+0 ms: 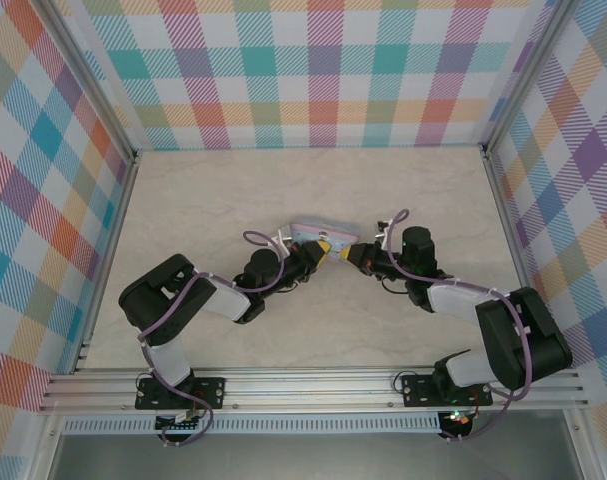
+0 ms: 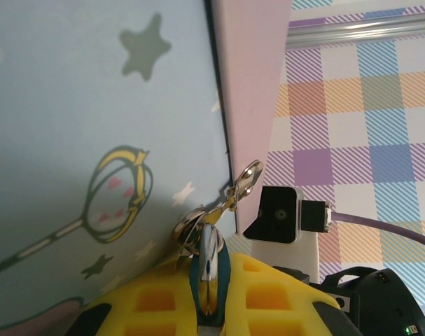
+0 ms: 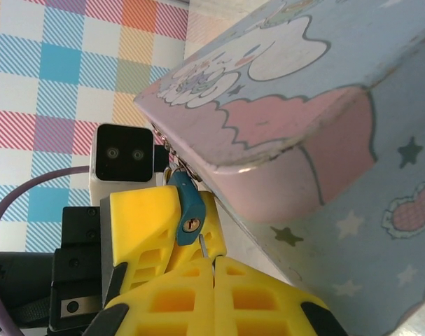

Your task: Unlock the padlock with the key

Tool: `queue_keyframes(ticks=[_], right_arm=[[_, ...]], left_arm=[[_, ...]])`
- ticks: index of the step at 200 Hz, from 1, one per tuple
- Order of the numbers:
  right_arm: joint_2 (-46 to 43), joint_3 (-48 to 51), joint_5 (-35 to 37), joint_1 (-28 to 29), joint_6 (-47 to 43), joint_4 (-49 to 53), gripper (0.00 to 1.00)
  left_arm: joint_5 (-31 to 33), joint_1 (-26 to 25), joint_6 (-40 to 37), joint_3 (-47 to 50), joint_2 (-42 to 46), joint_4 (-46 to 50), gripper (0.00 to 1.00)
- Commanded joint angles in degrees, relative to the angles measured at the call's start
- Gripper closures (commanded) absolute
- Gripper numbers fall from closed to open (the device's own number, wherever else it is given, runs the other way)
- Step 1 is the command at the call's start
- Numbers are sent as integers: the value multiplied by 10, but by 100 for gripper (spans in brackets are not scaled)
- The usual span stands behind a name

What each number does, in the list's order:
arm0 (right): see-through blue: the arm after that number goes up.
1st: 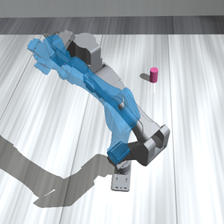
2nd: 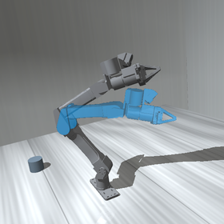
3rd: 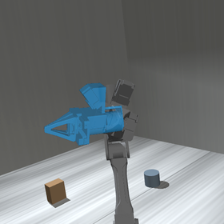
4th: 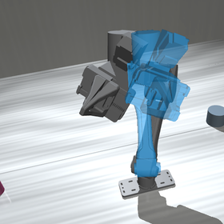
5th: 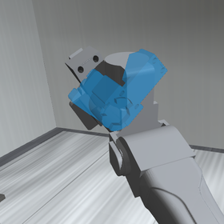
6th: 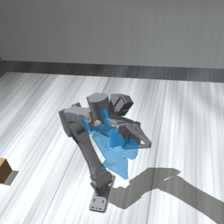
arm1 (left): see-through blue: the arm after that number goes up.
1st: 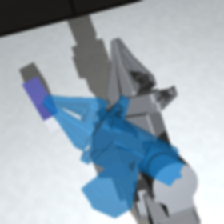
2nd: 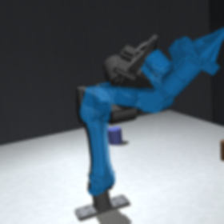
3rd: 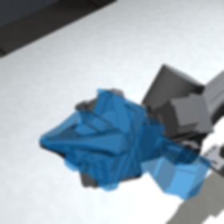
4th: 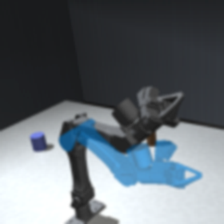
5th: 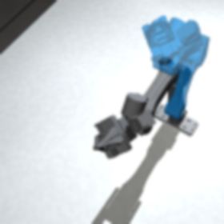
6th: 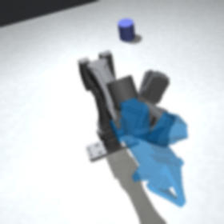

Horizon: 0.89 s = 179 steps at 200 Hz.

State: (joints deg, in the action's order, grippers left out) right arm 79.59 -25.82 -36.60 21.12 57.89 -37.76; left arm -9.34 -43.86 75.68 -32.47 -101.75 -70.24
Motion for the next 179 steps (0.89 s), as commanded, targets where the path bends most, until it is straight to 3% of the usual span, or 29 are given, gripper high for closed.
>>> queue_keyframes(ticks=[1, 179], right_arm=[[12, -12, -2, 7, 7, -28, 100], [-1, -24, 14, 21, 5, -37, 100]], left_arm=[[6, -9, 1, -3, 7, -53, 100], [-2, -12, 2, -6, -4, -54, 100]])
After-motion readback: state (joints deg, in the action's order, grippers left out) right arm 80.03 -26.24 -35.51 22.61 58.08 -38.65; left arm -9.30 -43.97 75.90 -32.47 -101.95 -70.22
